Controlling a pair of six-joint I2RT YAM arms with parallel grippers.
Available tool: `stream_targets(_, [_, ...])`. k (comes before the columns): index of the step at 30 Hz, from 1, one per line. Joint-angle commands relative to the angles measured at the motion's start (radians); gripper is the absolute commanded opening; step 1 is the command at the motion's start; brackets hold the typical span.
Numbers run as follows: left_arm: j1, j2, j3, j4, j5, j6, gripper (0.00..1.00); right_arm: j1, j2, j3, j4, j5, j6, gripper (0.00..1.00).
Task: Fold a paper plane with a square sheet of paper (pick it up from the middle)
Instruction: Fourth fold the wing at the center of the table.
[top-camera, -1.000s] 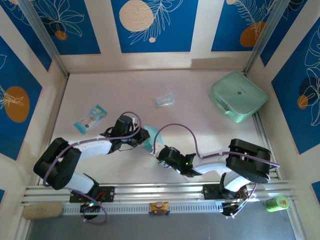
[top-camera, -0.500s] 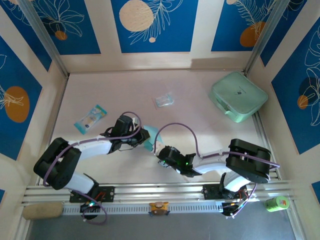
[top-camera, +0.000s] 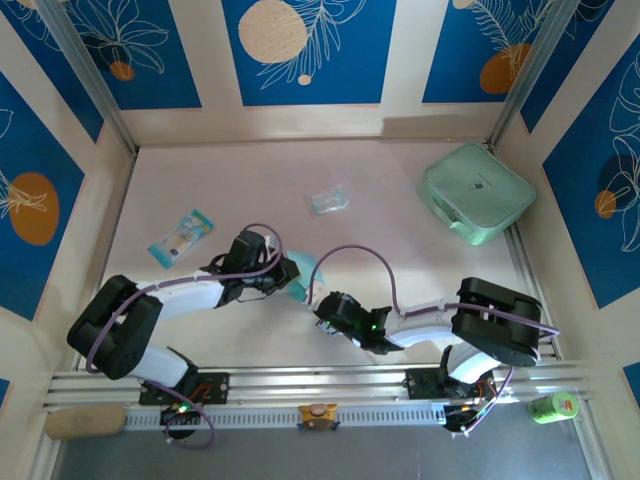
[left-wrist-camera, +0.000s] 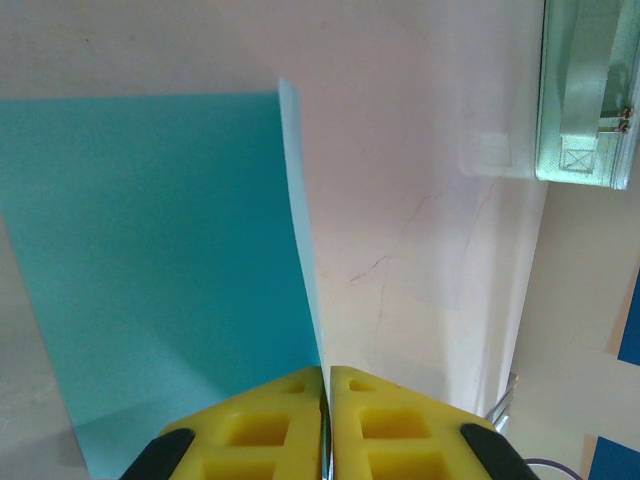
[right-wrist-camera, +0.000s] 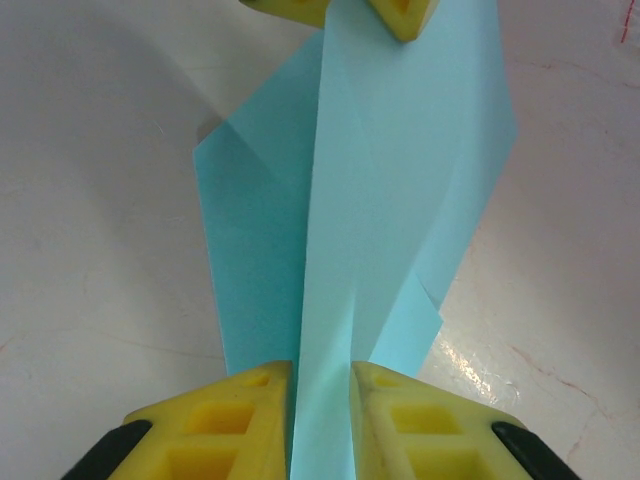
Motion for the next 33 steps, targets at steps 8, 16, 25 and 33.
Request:
stream_targets(8, [-0.006,0.006,0.022,0.002,0.014,0.020,0.09,-0.010,0.014,0.022,0.012,0.025,0.030,0.22])
stream_targets(16, [-0.006,0.008,0.019,0.005,0.015,0.019,0.09,-0.013,0.015,0.025,0.004,0.019,0.038,0.16])
stream_targets(25, [-0.006,0.004,0.019,0.004,0.011,0.017,0.07,-0.015,0.009,0.023,0.003,0.010,0.055,0.12])
stream_targets(33, [-0.006,0.001,0.019,-0.006,0.005,0.016,0.02,-0.033,0.001,0.004,0.015,0.007,0.072,0.25])
